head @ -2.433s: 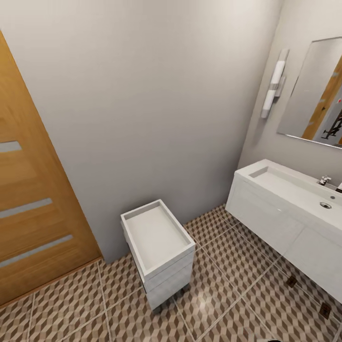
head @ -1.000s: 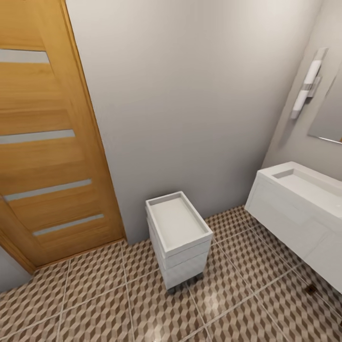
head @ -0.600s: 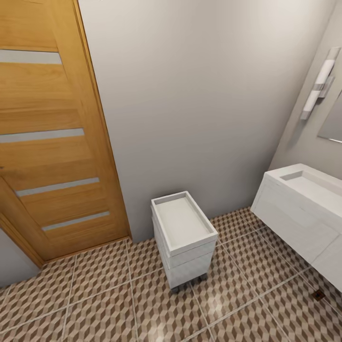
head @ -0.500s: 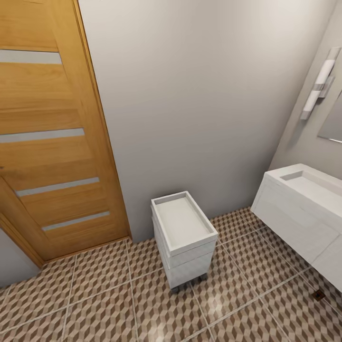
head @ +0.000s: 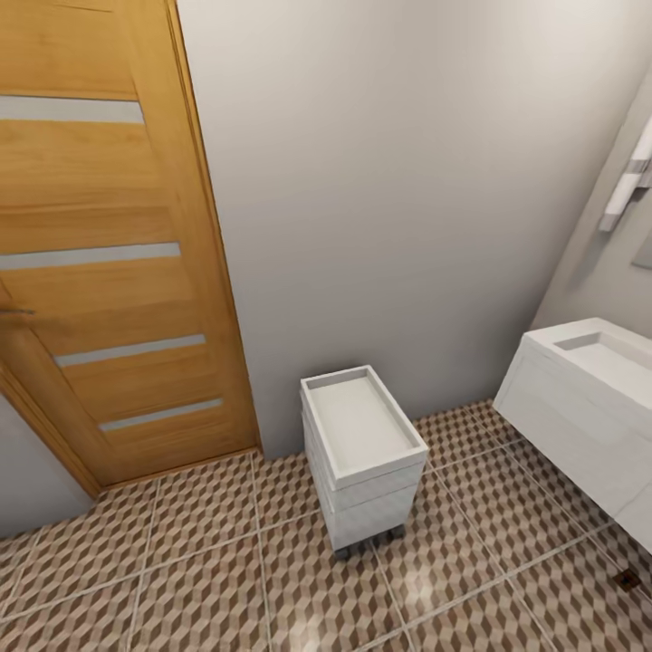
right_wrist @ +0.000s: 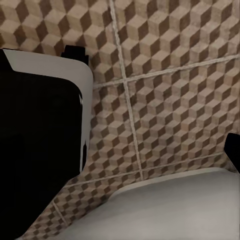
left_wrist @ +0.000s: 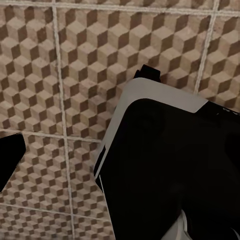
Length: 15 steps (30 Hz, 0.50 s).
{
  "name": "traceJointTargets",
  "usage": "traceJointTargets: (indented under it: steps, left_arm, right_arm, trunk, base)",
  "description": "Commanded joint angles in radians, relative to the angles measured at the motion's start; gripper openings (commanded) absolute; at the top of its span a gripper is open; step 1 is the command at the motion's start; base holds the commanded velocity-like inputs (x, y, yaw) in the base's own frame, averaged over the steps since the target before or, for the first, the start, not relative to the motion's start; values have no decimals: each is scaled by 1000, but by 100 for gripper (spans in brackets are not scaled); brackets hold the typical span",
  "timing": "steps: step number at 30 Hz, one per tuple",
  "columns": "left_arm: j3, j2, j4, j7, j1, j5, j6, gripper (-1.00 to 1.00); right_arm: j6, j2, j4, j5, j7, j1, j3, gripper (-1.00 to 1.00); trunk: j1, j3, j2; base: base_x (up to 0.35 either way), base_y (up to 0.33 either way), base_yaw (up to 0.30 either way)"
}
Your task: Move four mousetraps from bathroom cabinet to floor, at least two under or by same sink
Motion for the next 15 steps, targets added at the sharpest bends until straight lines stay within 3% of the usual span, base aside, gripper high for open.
traceJointTargets:
  steps: [1, 15]
  left_arm:
    - [3, 0, 2, 3, -2, 5, 1, 100]
    - [3, 0, 2, 3, -2, 5, -2, 100]
  right_arm:
    - [2, 0, 1, -5, 6, -1, 9, 100]
    - [2, 1, 1, -5, 6, -1, 10, 100]
  trunk:
    - [1, -2, -2]
    - [1, -2, -2]
  base:
    - [0, 0, 250]
    - [0, 0, 281]
